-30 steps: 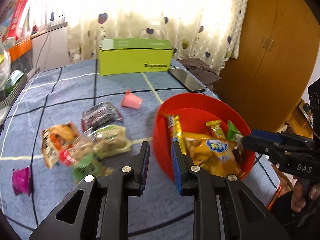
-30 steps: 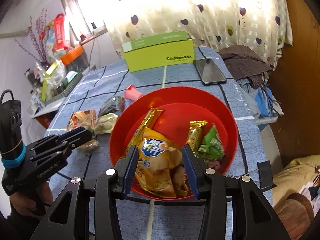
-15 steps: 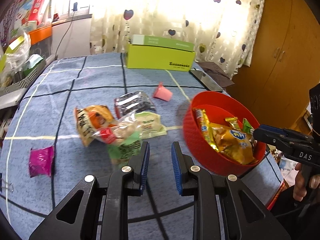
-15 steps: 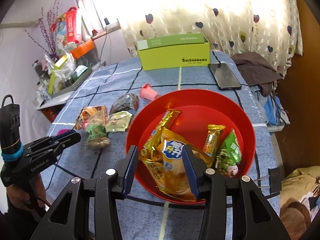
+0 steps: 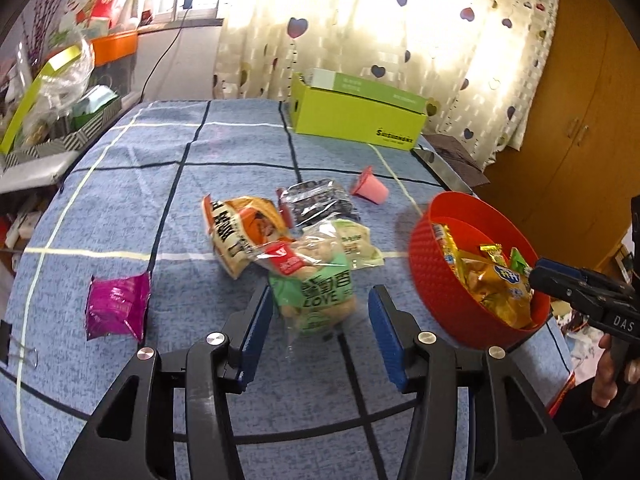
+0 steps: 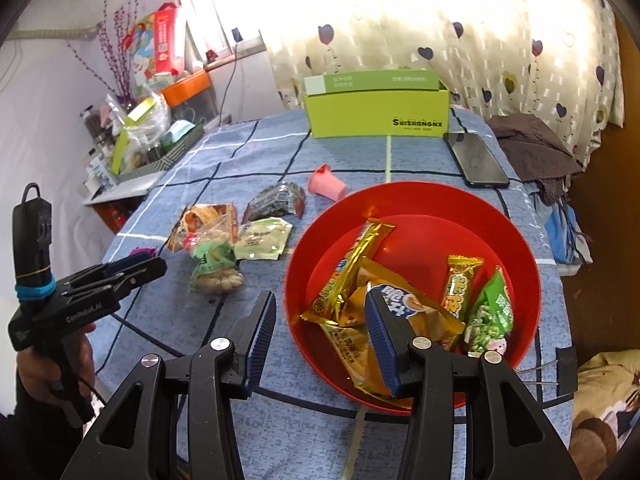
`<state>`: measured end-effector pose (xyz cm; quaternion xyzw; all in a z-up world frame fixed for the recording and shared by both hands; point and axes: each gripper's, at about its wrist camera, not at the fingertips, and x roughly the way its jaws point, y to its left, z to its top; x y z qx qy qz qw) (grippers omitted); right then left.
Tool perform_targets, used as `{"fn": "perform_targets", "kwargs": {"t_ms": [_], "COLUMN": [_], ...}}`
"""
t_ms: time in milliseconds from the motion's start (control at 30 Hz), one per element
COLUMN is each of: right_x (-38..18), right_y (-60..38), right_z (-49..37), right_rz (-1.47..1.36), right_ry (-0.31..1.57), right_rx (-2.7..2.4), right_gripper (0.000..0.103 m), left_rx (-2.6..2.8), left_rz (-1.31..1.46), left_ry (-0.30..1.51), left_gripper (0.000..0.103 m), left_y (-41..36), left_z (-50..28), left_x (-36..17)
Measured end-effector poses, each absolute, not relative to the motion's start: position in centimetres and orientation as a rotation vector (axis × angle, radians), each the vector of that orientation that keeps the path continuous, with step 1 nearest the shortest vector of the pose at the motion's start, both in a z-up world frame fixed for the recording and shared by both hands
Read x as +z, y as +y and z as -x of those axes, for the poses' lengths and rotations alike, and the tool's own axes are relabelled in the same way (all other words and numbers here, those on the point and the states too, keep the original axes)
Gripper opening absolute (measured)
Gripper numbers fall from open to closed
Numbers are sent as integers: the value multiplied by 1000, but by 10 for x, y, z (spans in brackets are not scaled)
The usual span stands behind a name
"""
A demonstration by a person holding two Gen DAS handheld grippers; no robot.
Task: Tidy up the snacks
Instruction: 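Move left tool toward orange-white chip bag while right tool moves toward clear peanut bag, then grasp orange-white chip bag with left tool while right tool grasps clear peanut bag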
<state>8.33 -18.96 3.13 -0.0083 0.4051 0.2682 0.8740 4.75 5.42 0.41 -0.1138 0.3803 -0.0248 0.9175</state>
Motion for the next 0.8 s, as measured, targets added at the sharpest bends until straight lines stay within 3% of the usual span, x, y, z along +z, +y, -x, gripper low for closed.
{"fn": "perform_targets", "kwargs": {"t_ms": [800], "right_x": [17], "right_y": [-82], "right_z": [-85], "right_rz": [94], "right_ry": [913], "right_rx": [694], "right_gripper": [56], "left_rx": [90], "left_rz": [316], "left_ry": [758], "left_gripper": [51], "left_y": [146], "left_z": [-18], "left_x": [-7]}}
